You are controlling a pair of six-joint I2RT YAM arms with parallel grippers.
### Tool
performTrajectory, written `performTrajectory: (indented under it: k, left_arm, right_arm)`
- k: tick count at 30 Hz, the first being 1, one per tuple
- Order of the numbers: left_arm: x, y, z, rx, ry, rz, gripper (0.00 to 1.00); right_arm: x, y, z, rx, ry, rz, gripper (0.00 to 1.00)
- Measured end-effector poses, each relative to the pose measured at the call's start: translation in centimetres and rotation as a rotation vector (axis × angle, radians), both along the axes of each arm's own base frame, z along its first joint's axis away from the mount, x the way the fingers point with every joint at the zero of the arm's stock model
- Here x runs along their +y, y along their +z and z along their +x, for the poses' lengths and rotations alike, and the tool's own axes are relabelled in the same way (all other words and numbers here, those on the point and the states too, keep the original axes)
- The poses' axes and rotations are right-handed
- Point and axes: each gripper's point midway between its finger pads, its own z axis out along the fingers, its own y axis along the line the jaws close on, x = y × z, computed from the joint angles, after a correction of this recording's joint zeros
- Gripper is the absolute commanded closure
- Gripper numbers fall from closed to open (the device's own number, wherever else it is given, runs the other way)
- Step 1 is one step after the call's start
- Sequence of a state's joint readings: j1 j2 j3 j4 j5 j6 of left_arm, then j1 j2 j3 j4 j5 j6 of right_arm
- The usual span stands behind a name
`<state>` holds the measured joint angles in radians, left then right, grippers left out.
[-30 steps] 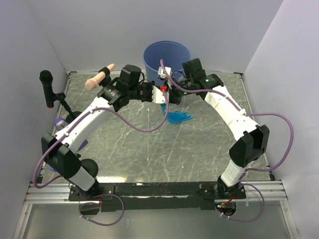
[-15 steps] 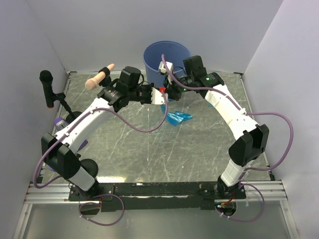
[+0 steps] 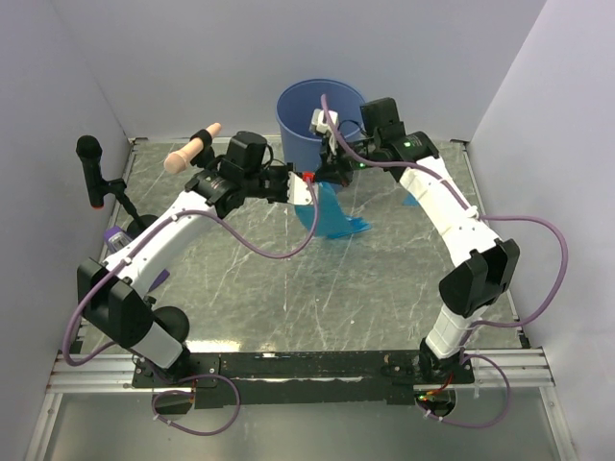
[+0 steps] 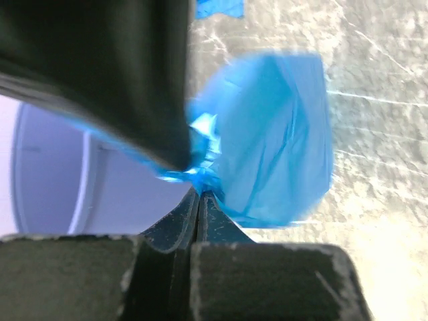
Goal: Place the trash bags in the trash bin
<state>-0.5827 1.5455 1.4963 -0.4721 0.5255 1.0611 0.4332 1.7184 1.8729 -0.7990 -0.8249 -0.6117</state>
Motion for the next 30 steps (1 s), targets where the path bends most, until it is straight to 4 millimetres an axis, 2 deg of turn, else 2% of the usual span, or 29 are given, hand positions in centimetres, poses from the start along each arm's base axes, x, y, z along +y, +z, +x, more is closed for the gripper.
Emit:
performTrajectory:
  k: [2, 5, 9, 12, 14, 18, 20, 22, 24, 26, 30]
  left_arm:
    - [-0.1, 0.7, 0.1, -0.015, 0.004, -0.017, 1.0]
    - [-0.2, 2.0, 0.6, -0.062, 0.012, -0.047, 0.99]
    - [-0.1, 1.8, 0.8, -0.054, 0.018, -0.042, 0.99]
    - [0.1, 0.9, 0.5, -0.029, 0.015, -0.028, 0.99]
    - [0.2, 0.4, 0.2, -0.009, 0.014, -0.023, 0.99]
    - [0.0, 0.7, -0.2, 0.009, 0.006, -0.034, 0.99]
    - [-0.1, 1.3, 0.0, -0.003, 0.011, -0.041, 0.99]
    - [0.0, 1.7, 0.3, -0.017, 0.022, -0.043, 0.99]
    - [0.3, 1.9, 0.8, -0.033, 0.04, -0.043, 0.99]
    - [0.5, 1.8, 1.1, -0.037, 0.052, -0.04, 0.99]
    - [0.8, 1.0, 1.1, -0.02, 0.056, -0.029, 0.99]
  right_arm:
    - [-0.1, -1.2, 0.0, 0.008, 0.005, -0.03, 1.0]
    - [0.4, -2.5, -1.5, 0.047, 0.058, -0.049, 1.0]
    - [1.2, -1.8, -2.3, 0.065, 0.09, -0.008, 1.0]
    - [1.2, -1.0, -1.2, 0.05, 0.044, 0.012, 1.0]
    - [0.7, -1.0, 0.2, 0.012, -0.016, -0.007, 1.0]
    - [-0.3, -2.2, 2.2, -0.038, -0.102, -0.062, 1.0]
    - [-0.4, -3.3, 2.0, -0.022, -0.1, -0.075, 1.0]
    - [-0.1, -4.0, 1.1, 0.014, -0.061, -0.064, 1.0]
    - [0.4, -3.4, -0.4, 0.045, -0.007, -0.029, 1.0]
    - [0.7, -2.0, -1.6, 0.056, 0.034, 0.017, 1.0]
    - [0.8, 0.6, -2.0, 0.006, 0.034, 0.06, 1.0]
